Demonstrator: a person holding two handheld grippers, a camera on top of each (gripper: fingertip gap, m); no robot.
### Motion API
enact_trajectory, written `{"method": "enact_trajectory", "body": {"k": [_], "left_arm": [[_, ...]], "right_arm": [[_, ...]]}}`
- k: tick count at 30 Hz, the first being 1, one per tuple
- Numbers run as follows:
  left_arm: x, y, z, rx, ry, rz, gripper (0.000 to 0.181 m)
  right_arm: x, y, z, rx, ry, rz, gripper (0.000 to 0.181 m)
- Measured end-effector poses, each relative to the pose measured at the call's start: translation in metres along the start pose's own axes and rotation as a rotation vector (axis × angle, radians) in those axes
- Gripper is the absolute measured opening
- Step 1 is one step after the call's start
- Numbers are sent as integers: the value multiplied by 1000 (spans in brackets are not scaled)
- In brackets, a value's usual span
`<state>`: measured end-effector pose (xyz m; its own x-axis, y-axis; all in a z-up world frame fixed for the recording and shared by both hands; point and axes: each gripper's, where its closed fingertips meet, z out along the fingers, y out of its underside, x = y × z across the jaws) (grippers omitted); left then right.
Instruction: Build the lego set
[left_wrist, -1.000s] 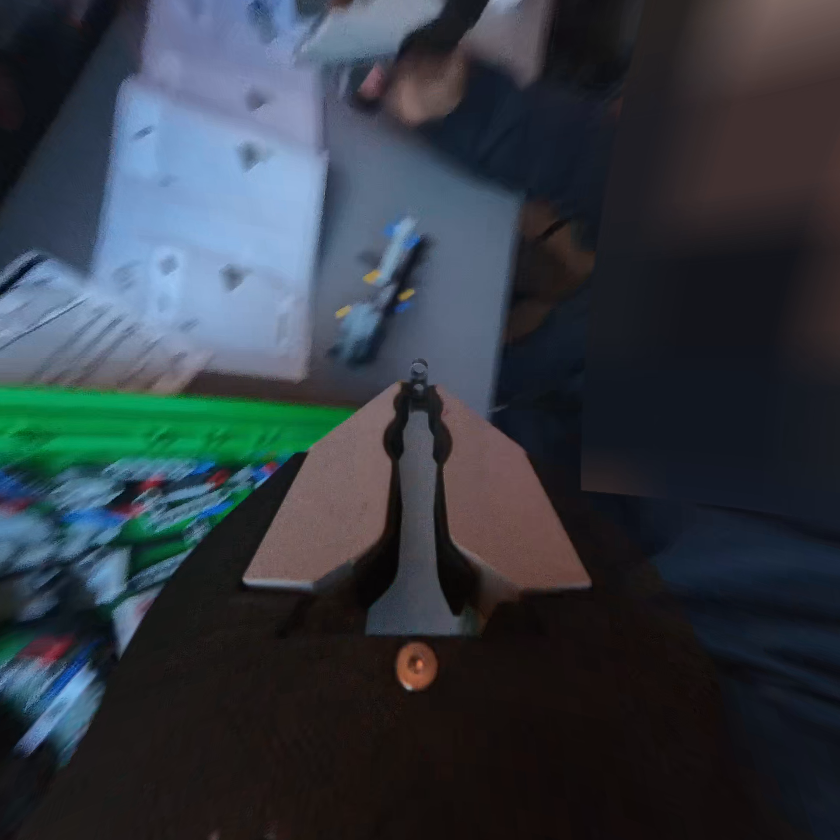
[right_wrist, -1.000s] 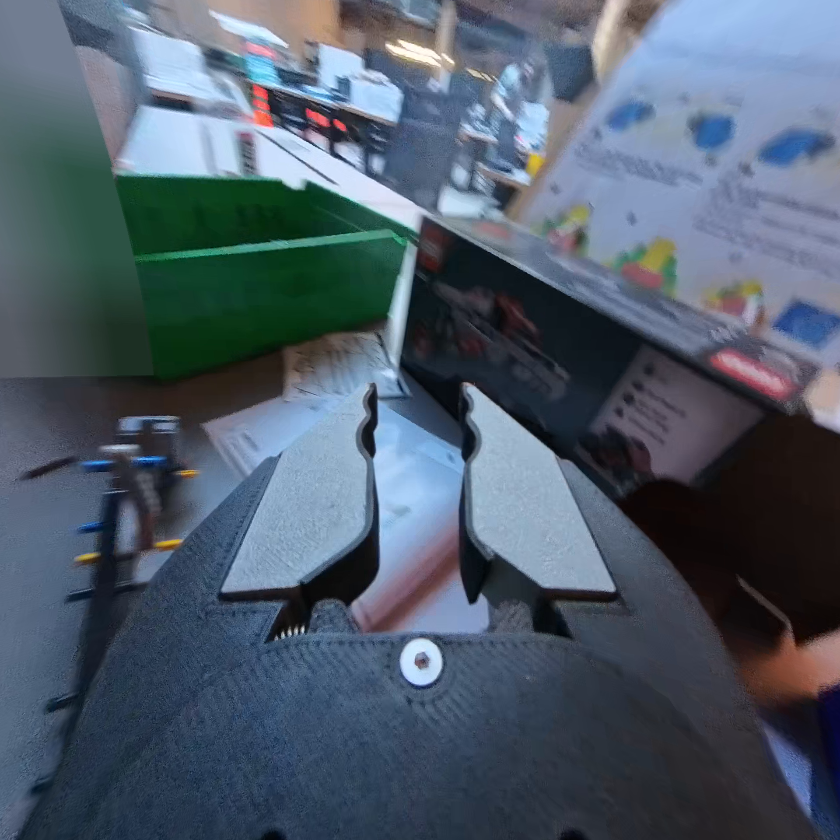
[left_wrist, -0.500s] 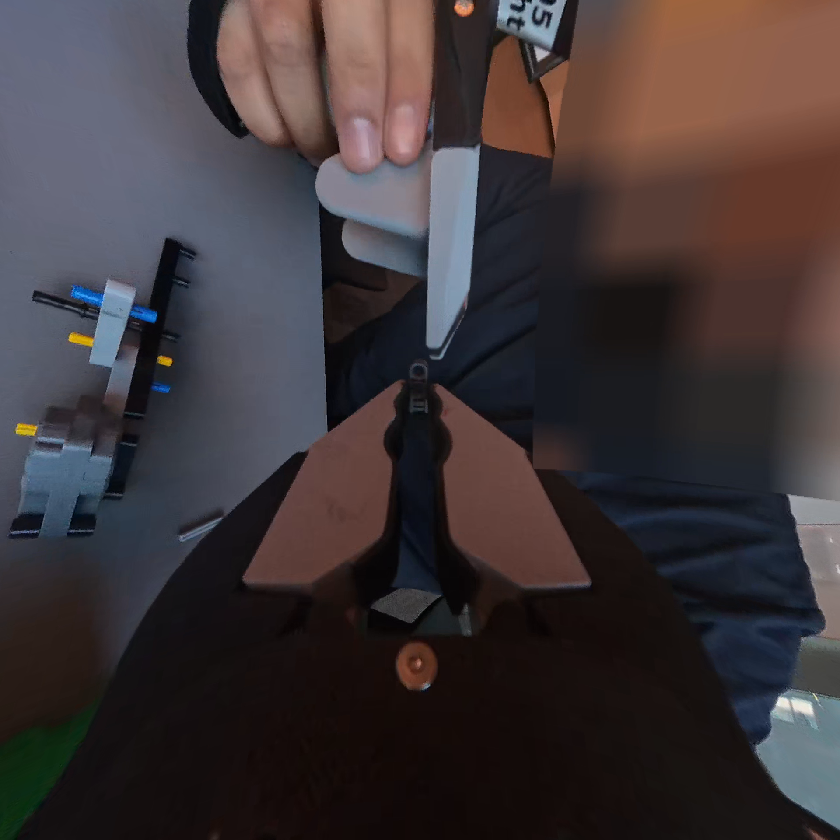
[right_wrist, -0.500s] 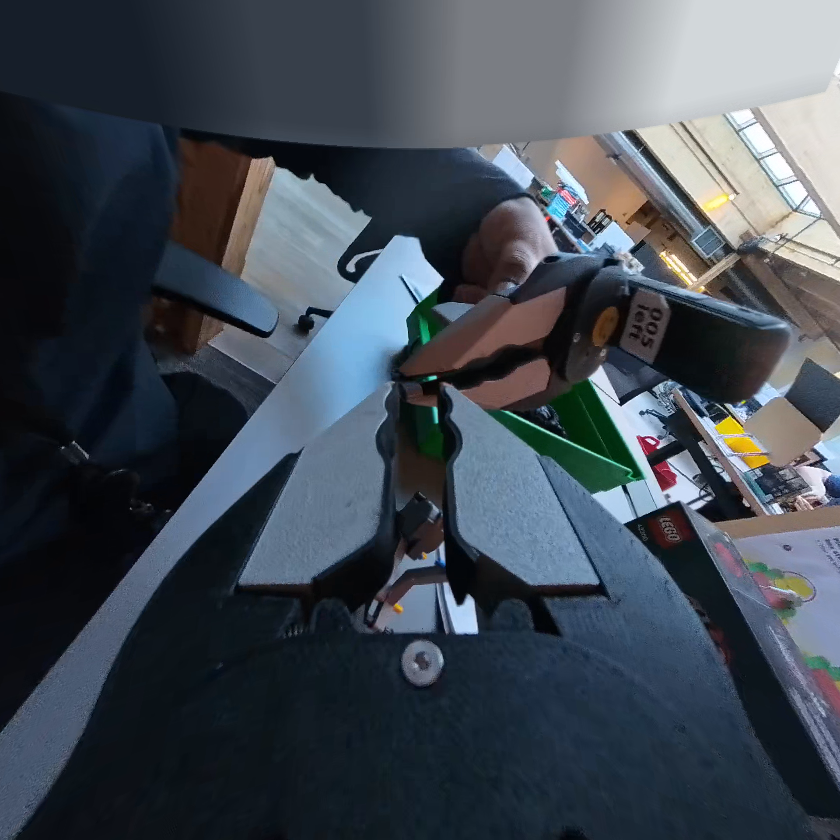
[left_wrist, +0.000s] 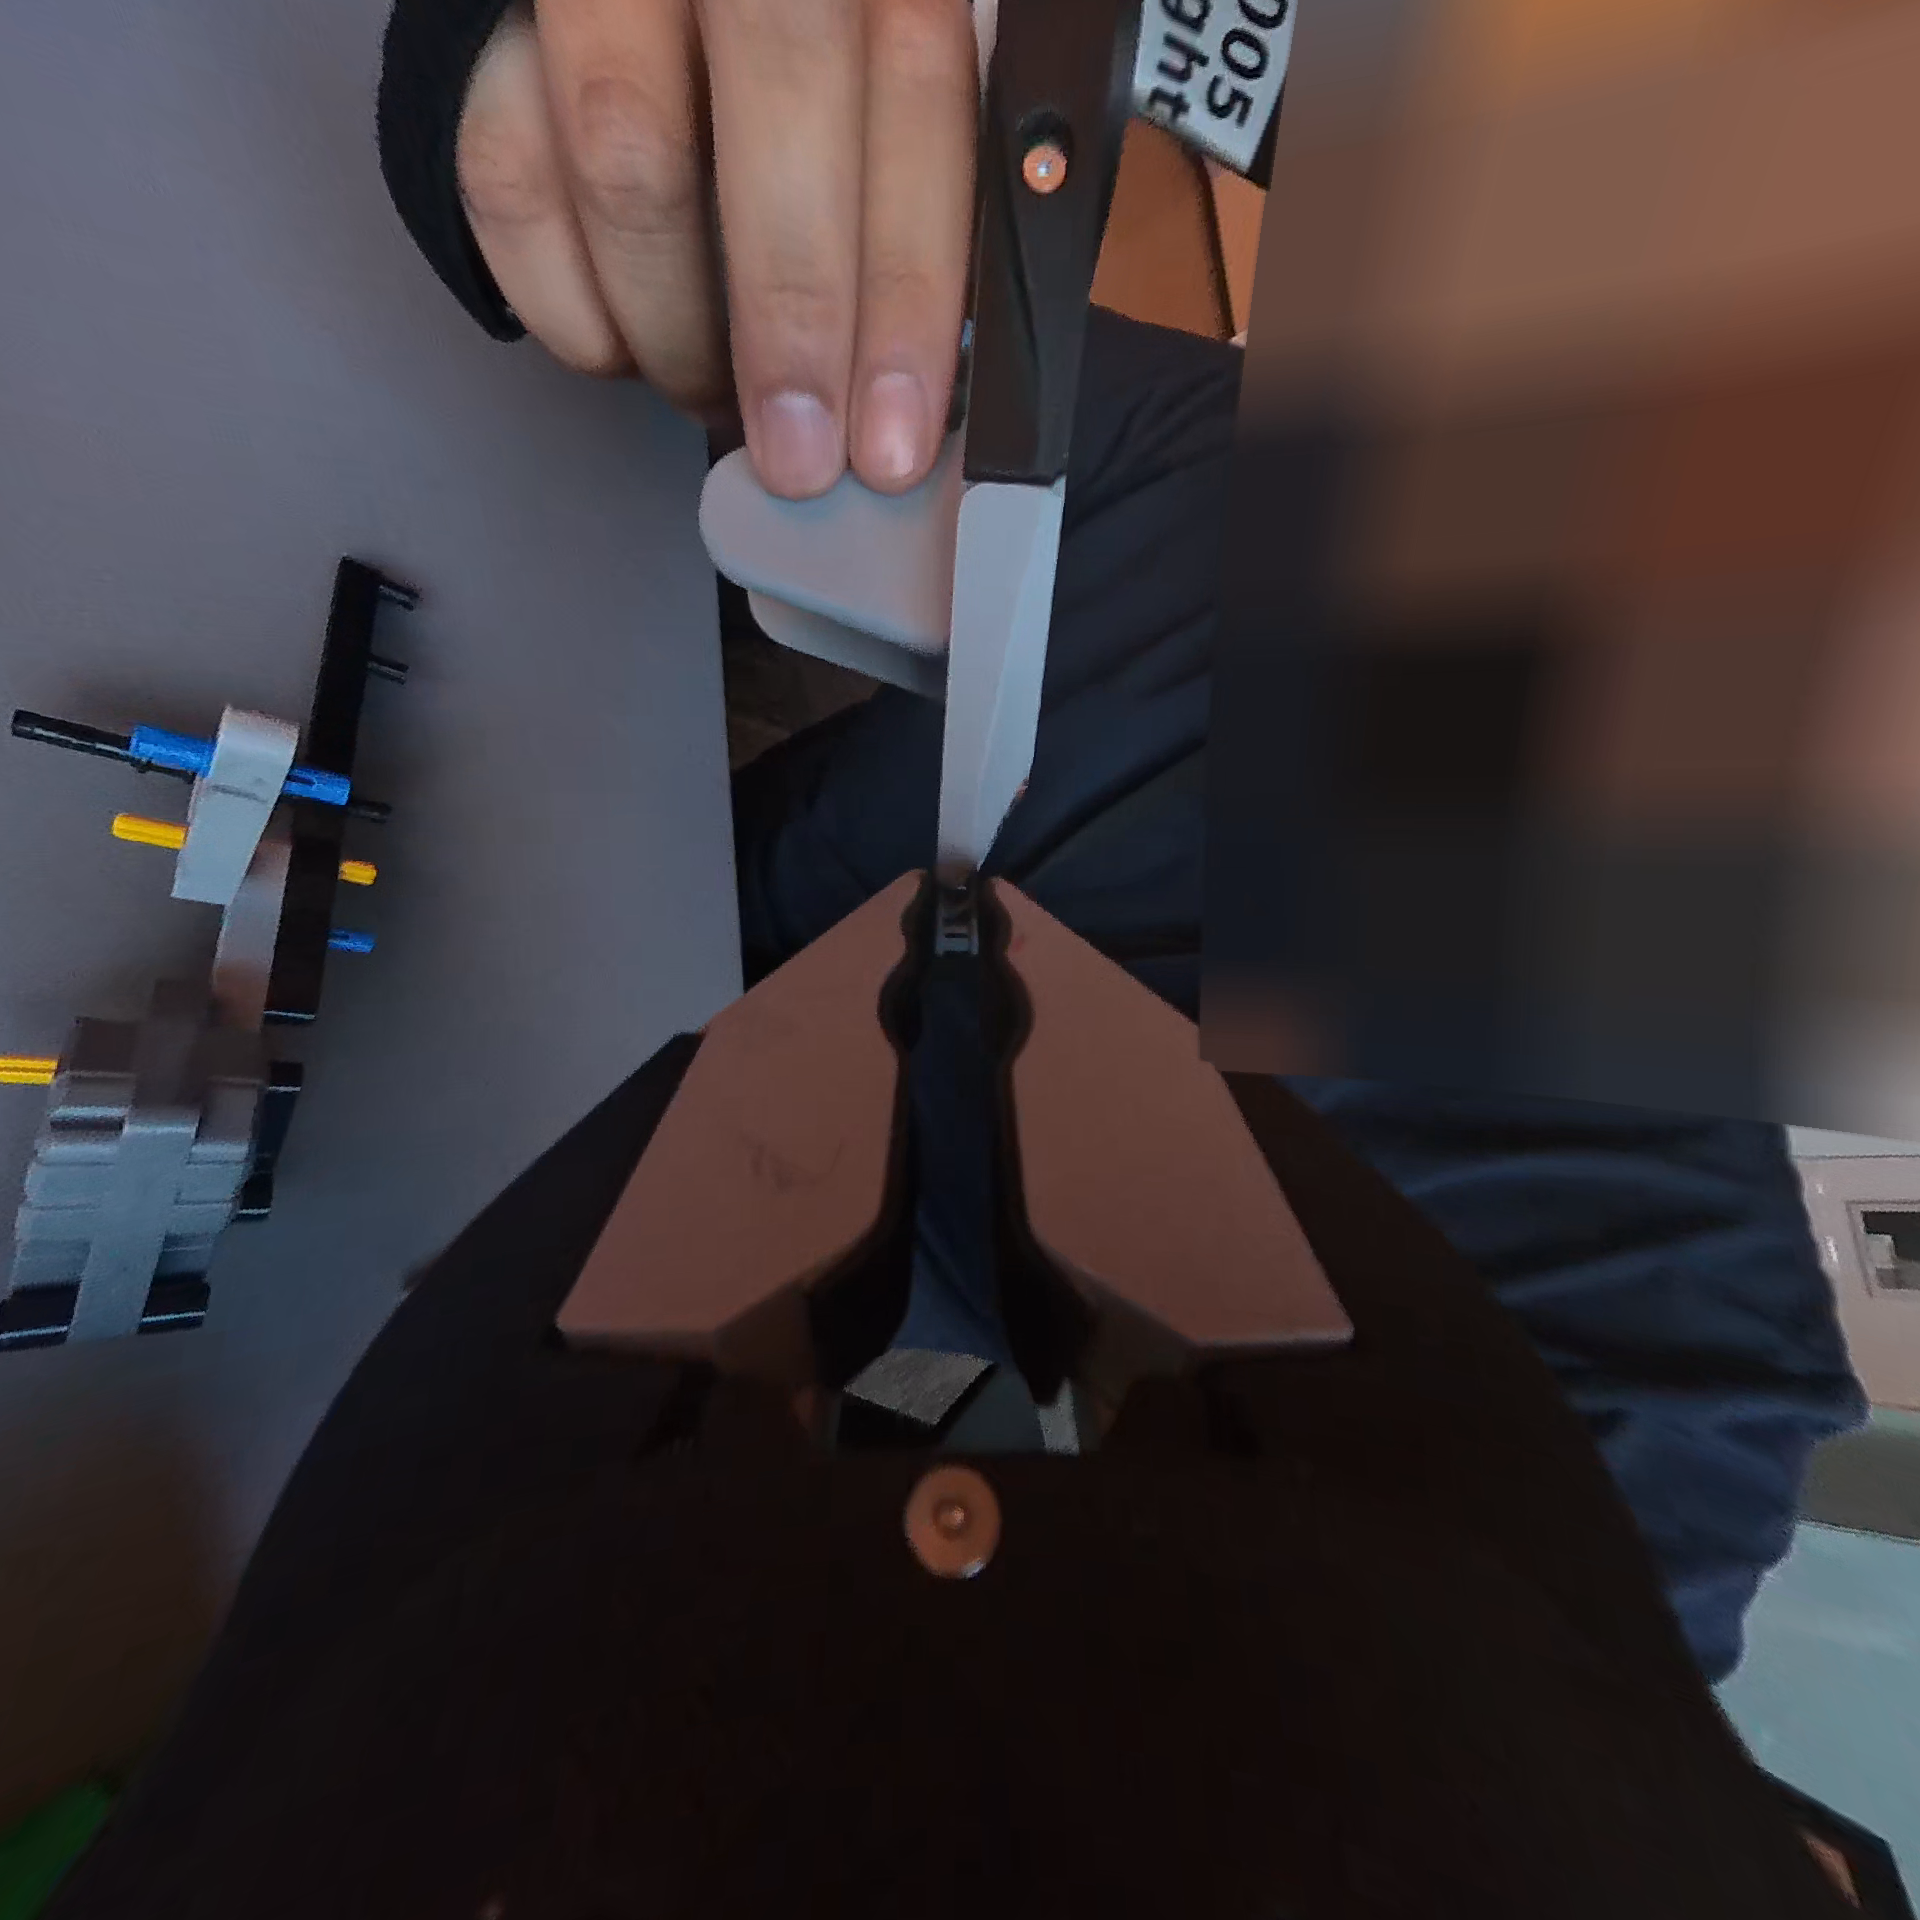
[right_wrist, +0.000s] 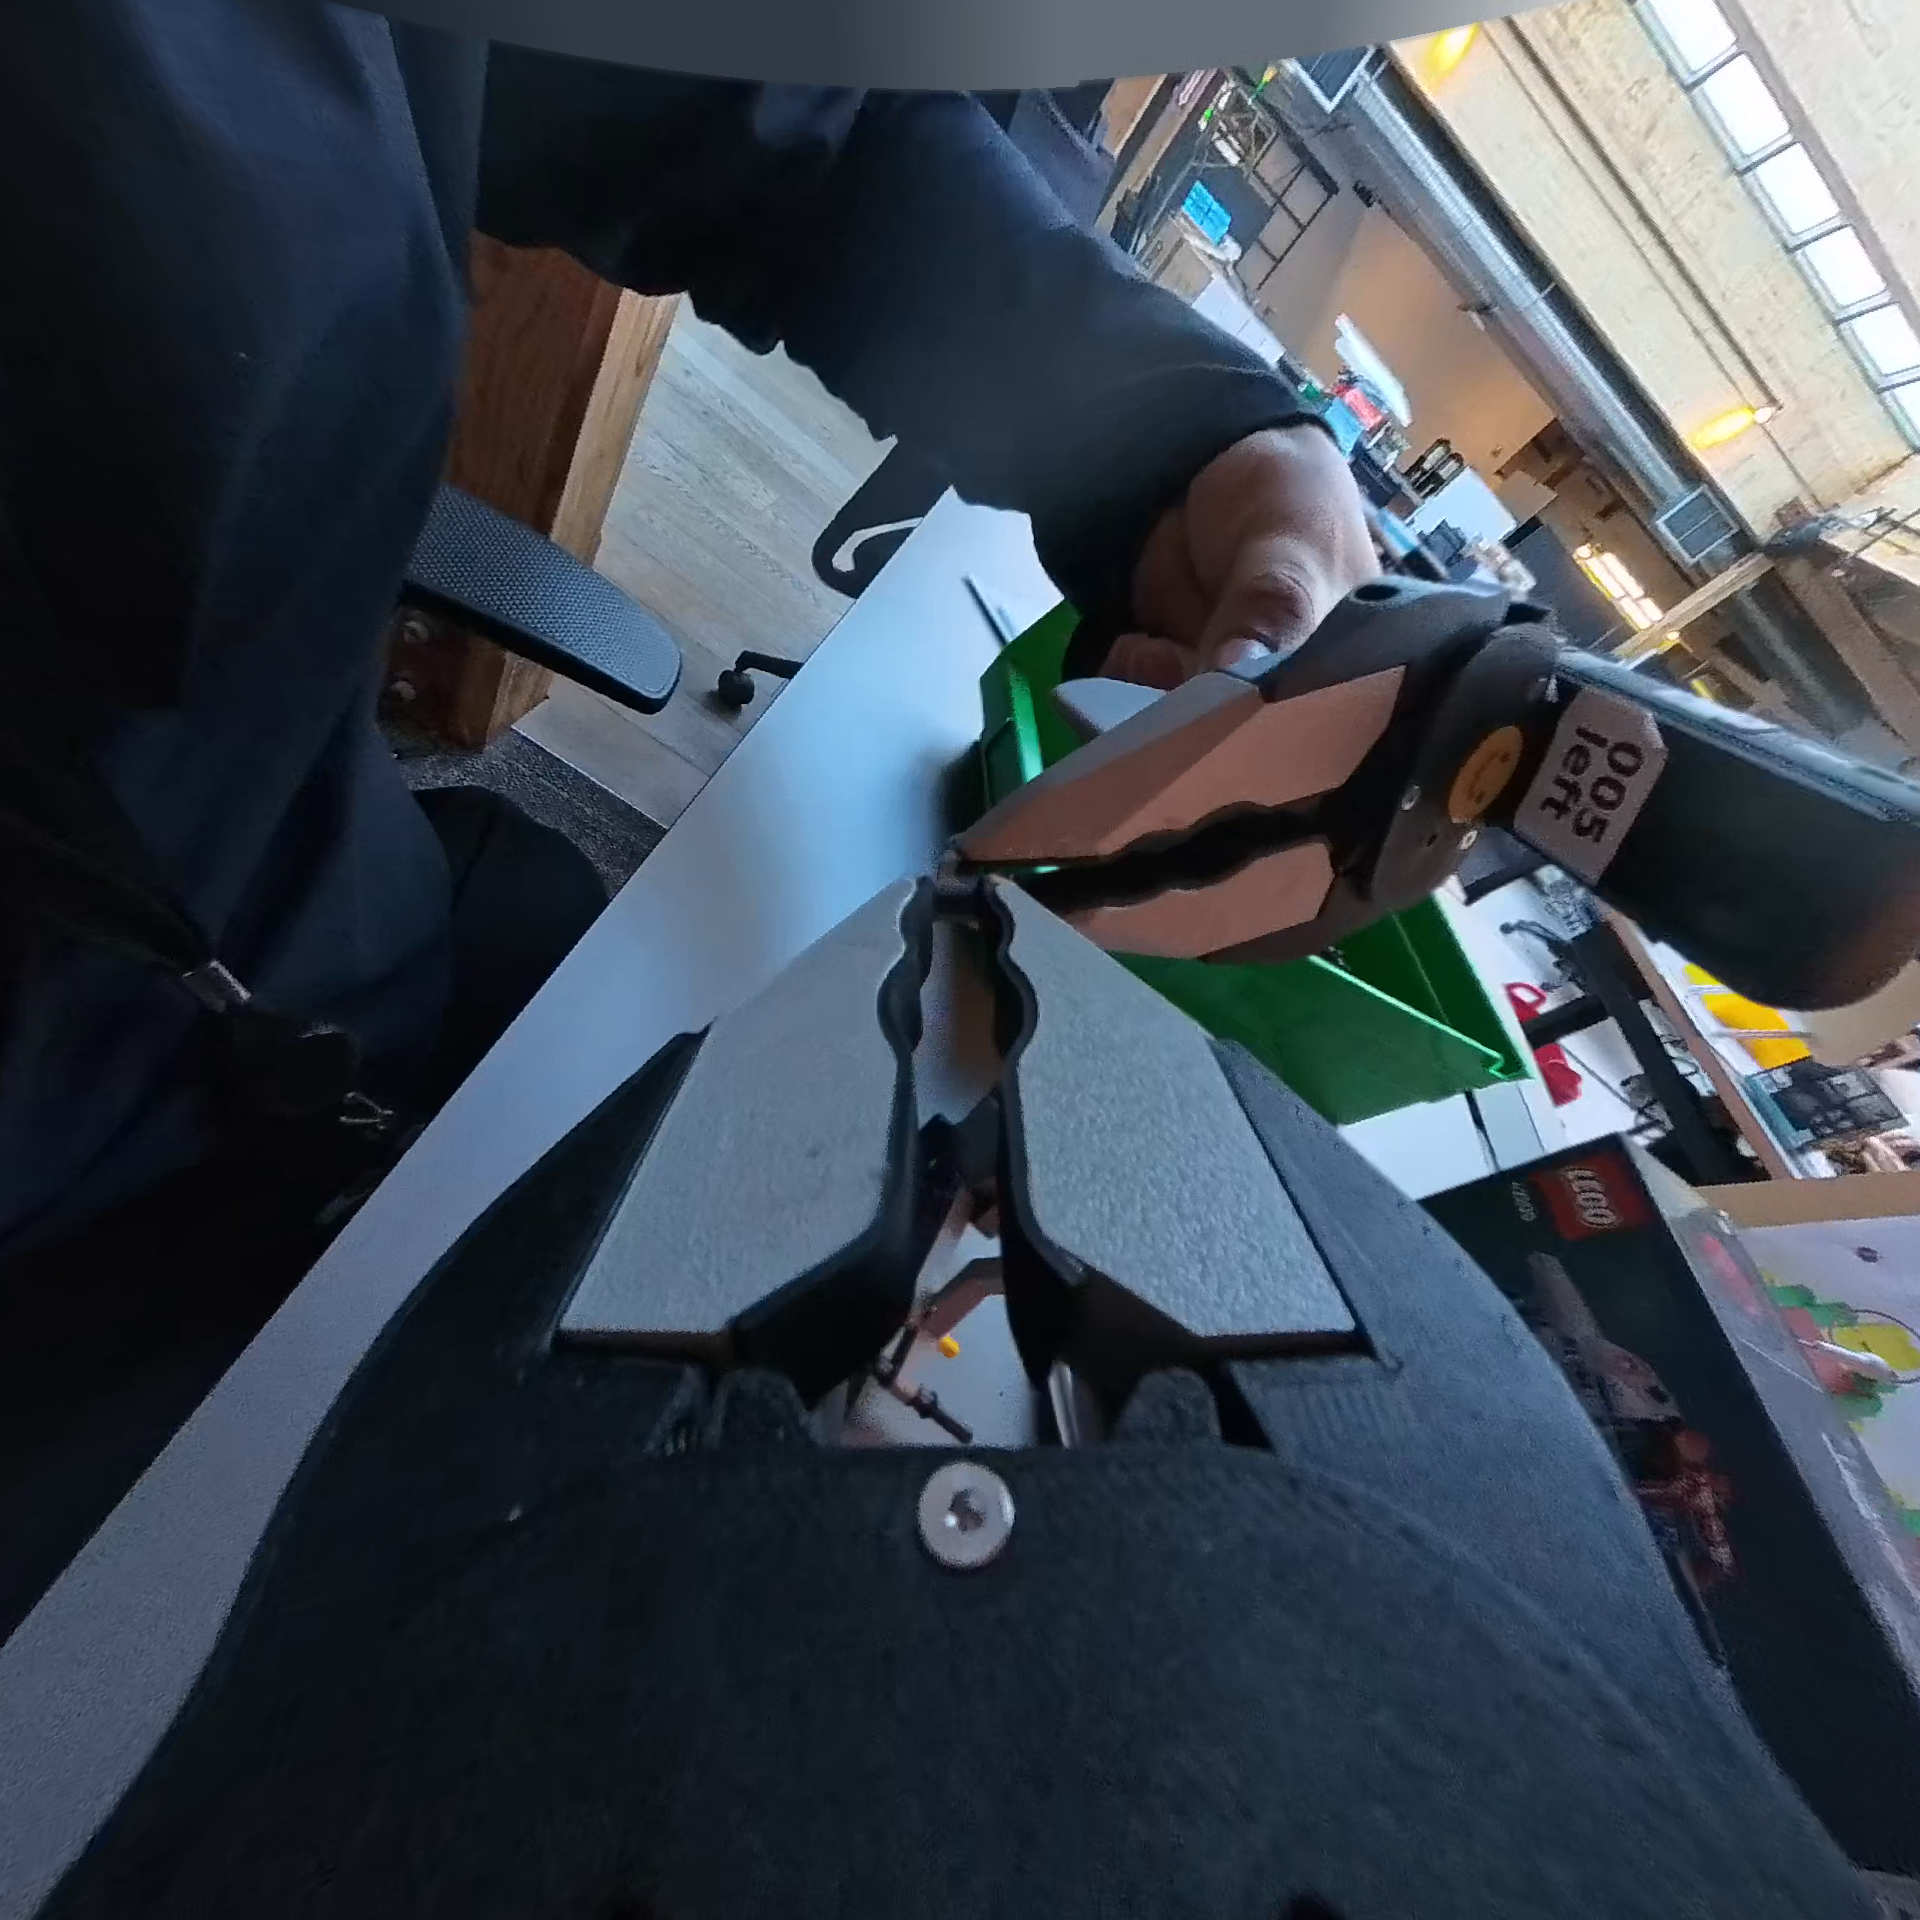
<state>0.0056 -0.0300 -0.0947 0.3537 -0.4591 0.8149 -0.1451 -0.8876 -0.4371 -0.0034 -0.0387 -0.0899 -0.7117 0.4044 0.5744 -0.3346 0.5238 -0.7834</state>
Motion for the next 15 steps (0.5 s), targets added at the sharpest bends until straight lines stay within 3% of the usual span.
{"method": "enact_trajectory", "body": {"k": [3, 6, 11, 15], "left_arm": [[-9, 1, -2, 28, -37, -9, 6], [-20, -4, -18, 112, -186, 72, 9], [-43, -3, -73, 266, -661, 281, 17], [-43, 21, -65, 274, -746, 394, 27]], "right_arm": [[0, 8, 3, -31, -12, 34, 6], [7, 20, 2, -63, 10, 75, 6], [44, 45, -20, -70, 127, 241, 6], [79, 75, -47, -52, 239, 444, 6]]}}
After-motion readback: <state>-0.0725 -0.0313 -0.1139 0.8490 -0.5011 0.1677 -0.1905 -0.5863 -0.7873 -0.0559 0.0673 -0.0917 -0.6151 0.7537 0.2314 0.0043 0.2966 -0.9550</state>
